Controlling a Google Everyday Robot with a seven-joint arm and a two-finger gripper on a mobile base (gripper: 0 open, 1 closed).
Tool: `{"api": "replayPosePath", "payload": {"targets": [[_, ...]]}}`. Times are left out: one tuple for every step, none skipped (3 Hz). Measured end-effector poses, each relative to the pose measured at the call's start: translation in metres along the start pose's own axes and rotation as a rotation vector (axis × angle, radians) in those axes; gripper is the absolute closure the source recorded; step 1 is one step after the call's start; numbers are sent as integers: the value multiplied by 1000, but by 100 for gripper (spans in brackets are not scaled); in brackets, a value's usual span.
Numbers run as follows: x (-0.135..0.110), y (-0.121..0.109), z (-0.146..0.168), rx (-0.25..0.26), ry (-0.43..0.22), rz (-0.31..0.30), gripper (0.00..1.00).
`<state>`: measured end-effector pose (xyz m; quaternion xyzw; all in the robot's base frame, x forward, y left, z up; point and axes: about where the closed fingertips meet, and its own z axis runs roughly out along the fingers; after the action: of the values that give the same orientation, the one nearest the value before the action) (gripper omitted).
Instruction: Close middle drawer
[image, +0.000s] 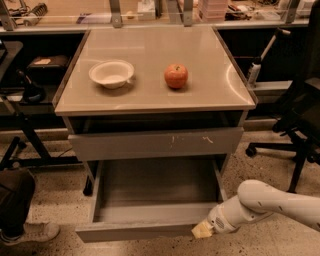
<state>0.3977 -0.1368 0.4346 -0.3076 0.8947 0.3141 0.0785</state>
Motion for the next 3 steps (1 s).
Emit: {"api": "replayPosePath", "payload": {"targets": [[1, 0, 0, 0, 0, 0, 100], [1, 0, 0, 0, 0, 0, 82], [1, 0, 0, 0, 0, 0, 58]]}}
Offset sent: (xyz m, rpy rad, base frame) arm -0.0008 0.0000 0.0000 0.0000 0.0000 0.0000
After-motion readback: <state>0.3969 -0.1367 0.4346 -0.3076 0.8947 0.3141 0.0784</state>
